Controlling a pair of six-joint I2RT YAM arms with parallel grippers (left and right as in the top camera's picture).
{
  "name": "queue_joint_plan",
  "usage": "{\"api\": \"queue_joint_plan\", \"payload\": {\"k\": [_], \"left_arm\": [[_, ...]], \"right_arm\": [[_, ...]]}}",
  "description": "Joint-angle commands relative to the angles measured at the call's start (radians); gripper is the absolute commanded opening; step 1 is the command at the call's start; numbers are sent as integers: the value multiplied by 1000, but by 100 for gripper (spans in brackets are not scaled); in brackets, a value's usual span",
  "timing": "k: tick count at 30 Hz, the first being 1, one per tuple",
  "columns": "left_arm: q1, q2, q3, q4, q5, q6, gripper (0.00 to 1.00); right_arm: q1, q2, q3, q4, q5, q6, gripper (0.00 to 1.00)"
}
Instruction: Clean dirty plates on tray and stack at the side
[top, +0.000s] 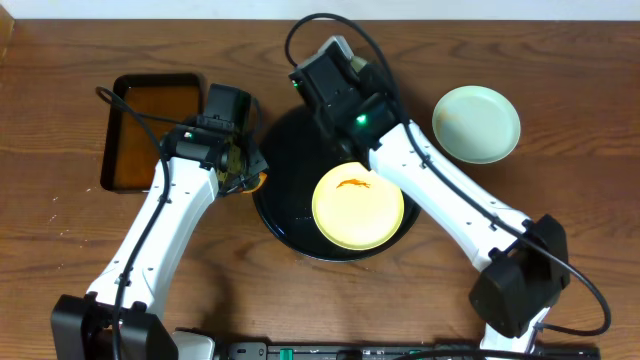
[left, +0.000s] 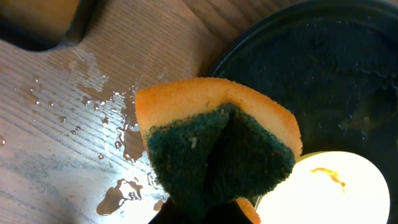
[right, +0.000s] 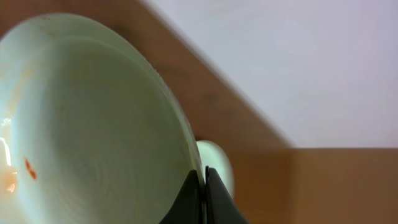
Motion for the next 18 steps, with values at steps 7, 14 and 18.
{"api": "queue_joint_plan", "payload": {"k": [7,14,18], "left_arm": [[2,-7,-16,1,-5,17,8],[2,-7,-16,91,82,18,8],[1,-2,-16,200,140,17,8]], "right_arm": [[-225,50,5,-33,-786,360,1],[-296,174,5,-40,-828,455,1],[-294,225,5,-38,-846,484,1]]}}
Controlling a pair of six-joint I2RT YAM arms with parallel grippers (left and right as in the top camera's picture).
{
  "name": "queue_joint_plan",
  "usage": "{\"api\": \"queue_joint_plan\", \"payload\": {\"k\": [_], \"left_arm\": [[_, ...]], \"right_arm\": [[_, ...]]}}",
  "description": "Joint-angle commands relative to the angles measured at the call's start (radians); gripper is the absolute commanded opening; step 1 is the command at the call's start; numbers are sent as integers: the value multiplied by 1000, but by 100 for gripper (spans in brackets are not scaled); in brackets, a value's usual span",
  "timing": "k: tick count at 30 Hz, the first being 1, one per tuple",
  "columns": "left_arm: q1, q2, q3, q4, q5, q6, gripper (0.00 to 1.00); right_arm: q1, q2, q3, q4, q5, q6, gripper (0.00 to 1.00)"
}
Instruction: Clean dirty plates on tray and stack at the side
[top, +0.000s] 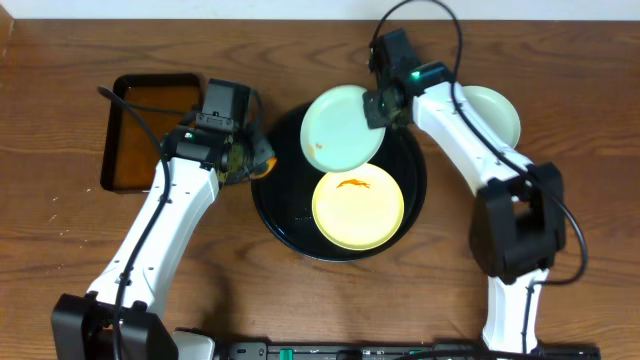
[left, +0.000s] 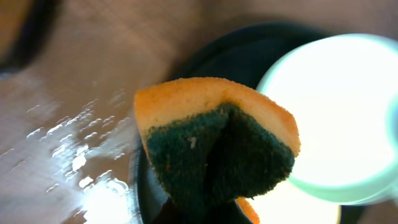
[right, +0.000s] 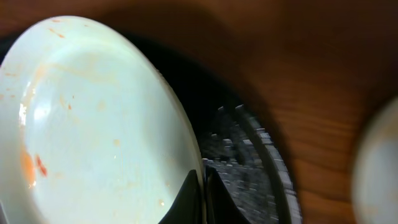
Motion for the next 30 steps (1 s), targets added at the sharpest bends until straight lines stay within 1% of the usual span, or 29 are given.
{"api": "queue_joint_plan", "payload": {"k": [1,7,15,20,24,30], "left_arm": [[0,2,-10,58,58,17,8],[-23,47,-10,177,57,17,8],[-69,190,-10,283,57,17,8],[-71,240,-10,351,57,17,8],[-71,253,-10,417,57,17,8],[-71,296,-10,495,57,18,8]], "right_arm": [[6,24,5,3,-58,73,1],[11,49,5,26,-51,133,1],[9,54,5,90,-40,221,1],[11,64,5,98,-32,229,1],[12,82,-3,99,-2,263,1],[18,136,-3,100,-7,272,1]]}}
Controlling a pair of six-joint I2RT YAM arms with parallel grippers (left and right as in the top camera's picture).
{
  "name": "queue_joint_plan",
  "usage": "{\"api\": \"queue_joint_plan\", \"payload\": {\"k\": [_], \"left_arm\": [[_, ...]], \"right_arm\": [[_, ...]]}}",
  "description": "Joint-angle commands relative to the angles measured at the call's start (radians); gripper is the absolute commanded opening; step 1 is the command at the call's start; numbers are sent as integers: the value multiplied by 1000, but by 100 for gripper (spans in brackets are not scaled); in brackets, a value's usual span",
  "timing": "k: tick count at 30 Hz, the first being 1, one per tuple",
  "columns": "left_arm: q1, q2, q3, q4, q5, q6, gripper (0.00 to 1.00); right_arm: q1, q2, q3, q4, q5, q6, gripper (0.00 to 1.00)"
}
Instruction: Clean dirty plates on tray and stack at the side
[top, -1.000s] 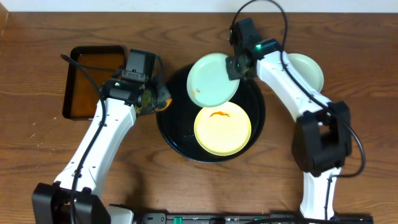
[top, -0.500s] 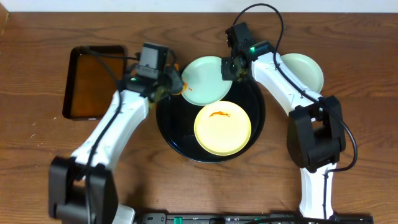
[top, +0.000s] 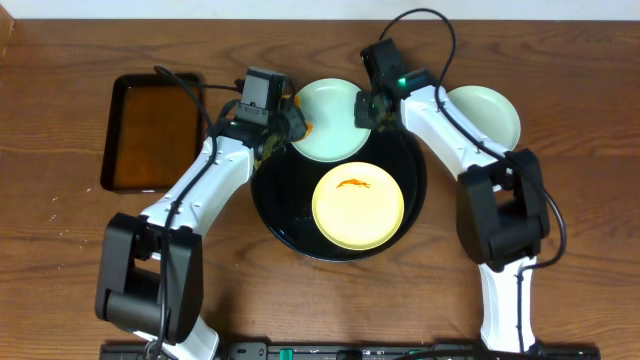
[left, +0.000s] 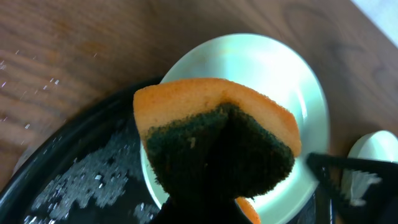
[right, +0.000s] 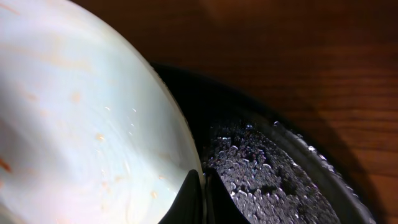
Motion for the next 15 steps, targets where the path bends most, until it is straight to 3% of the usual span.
{"api": "queue_joint_plan", "payload": {"k": [1,15], "left_arm": [[0,47,-3,20,2,18,8],[-9,122,-3,108,2,187,8]], "right_arm": [[14,48,-2,-3,5,27,1],[21,72,-2,-74,-5,27,1]]}}
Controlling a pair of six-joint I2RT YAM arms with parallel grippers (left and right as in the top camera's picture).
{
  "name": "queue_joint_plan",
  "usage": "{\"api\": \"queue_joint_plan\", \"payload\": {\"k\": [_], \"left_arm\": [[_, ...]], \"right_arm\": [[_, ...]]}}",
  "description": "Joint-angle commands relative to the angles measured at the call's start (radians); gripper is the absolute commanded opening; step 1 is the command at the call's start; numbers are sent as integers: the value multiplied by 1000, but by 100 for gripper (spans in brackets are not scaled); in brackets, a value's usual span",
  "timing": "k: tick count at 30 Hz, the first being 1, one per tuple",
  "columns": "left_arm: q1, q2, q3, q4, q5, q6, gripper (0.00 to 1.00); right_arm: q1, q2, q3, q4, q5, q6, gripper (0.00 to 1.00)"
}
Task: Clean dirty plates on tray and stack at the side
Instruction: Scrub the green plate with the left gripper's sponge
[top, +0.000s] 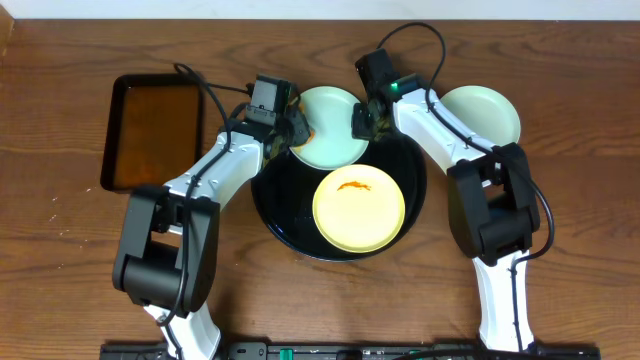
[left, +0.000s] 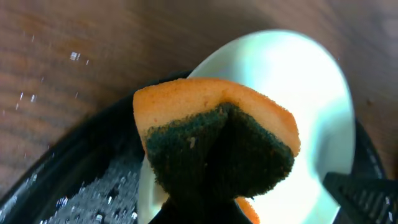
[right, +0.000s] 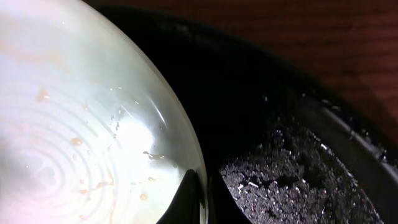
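Note:
A pale green plate (top: 330, 127) is held over the far edge of the round black tray (top: 285, 215); my right gripper (top: 362, 120) is shut on its right rim (right: 186, 149). Orange smears and droplets mark its face (right: 68, 143). My left gripper (top: 290, 125) is shut on an orange and green sponge (left: 214, 146), at the plate's left edge (left: 298, 81). A yellow plate (top: 358, 207) with an orange smear lies on the tray. A clean green plate (top: 478, 122) rests on the table at the right.
A rectangular dark tray of brownish liquid (top: 152, 130) sits at the left of the wooden table (top: 60, 250). The black tray's wet surface (right: 298, 186) lies under the held plate. Water drops dot the wood (left: 56, 74) beside the tray.
The held green plate sits slightly lower and further left over the tray's far edge. My left gripper with the sponge has closed in on the plate's left edge.
At first my right gripper held the green plate on edge above the tray, with the sponge hand waiting at the tray's left. Then the plate was turned face up over the tray's far side. The sponge then came up to the plate and is now at its left edge.

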Motion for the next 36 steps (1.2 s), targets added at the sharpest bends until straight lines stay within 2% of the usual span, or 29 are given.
{"api": "queue_joint_plan", "payload": {"k": [1,6,9,24,28,31,36], "left_arm": [[-14,-2,-2,28,2,96,8],[-67,5,-2,42,-19,238,8],[-85,18,-2,40,-74,239,8],[-48,113,-2,87,-111,179,8],[-21,123,-2,89,-188,179,8],[-1,123,-2,121,-252,180,8],[15,113,4,200,-257,183,8]], "right_arm": [[11,28,-6,-24,25,3,1],[14,28,-6,-19,25,3,1],[15,28,-6,-16,25,3,1],[15,28,-6,-19,25,2,1],[15,28,-6,-19,25,-1,1],[15,28,-6,-19,25,-1,1],[15,28,-6,-19,26,-2,1]]}}
